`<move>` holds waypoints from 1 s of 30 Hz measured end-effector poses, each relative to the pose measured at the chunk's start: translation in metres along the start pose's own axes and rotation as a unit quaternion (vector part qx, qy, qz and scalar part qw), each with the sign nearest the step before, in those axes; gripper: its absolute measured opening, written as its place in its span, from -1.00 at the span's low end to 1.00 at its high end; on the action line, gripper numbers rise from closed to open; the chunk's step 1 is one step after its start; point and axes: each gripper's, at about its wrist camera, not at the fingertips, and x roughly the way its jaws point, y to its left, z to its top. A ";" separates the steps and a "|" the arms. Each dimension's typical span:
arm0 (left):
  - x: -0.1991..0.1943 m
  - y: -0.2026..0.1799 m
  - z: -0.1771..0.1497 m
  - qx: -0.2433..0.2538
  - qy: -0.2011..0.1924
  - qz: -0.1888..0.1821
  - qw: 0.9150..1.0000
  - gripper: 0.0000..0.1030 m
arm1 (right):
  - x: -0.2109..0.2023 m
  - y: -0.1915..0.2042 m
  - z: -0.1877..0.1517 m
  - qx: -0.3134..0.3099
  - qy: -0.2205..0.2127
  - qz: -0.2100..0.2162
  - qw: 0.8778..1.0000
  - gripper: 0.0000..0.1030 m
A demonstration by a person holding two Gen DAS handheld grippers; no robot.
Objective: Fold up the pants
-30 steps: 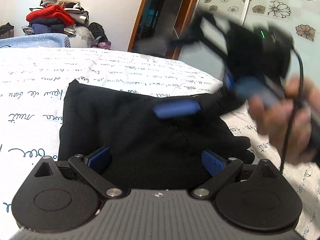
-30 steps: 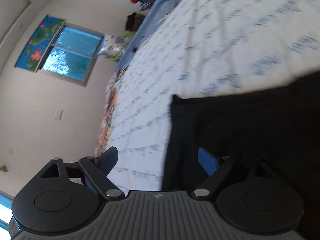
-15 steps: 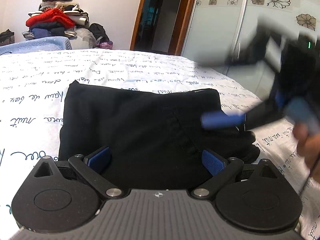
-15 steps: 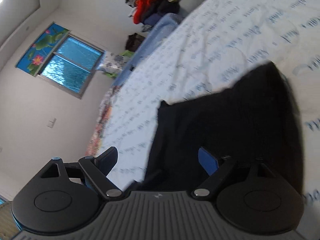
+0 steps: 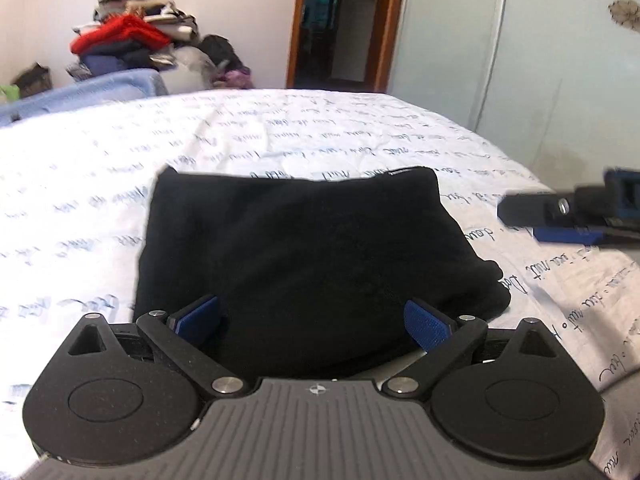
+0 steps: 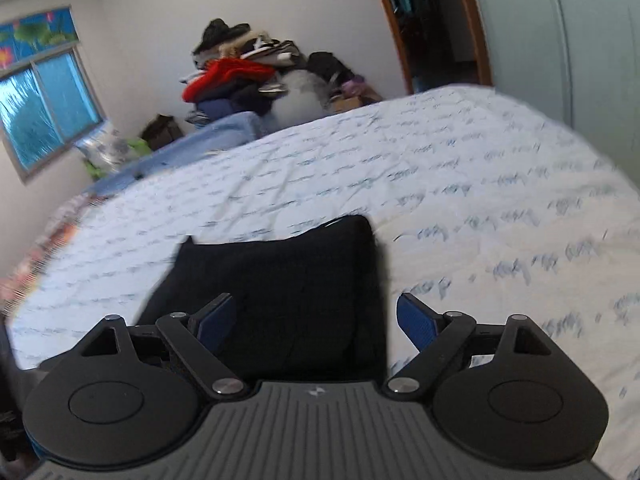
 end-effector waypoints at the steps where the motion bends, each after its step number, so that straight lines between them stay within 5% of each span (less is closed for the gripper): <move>1: -0.004 -0.003 0.002 0.003 0.000 0.005 1.000 0.94 | -0.001 0.000 -0.002 0.008 0.009 0.011 1.000 0.72; 9: -0.033 0.006 0.005 -0.061 0.024 0.062 0.996 0.95 | -0.008 0.016 -0.025 -0.020 0.046 0.003 0.999 0.72; 15: -0.053 0.010 -0.007 -0.064 0.043 0.103 0.992 0.94 | -0.015 0.042 -0.046 -0.100 0.059 -0.072 0.991 0.72; 30: -0.117 0.005 -0.041 -0.078 0.032 0.117 0.990 0.99 | -0.056 0.047 -0.091 -0.084 0.074 -0.059 0.992 0.72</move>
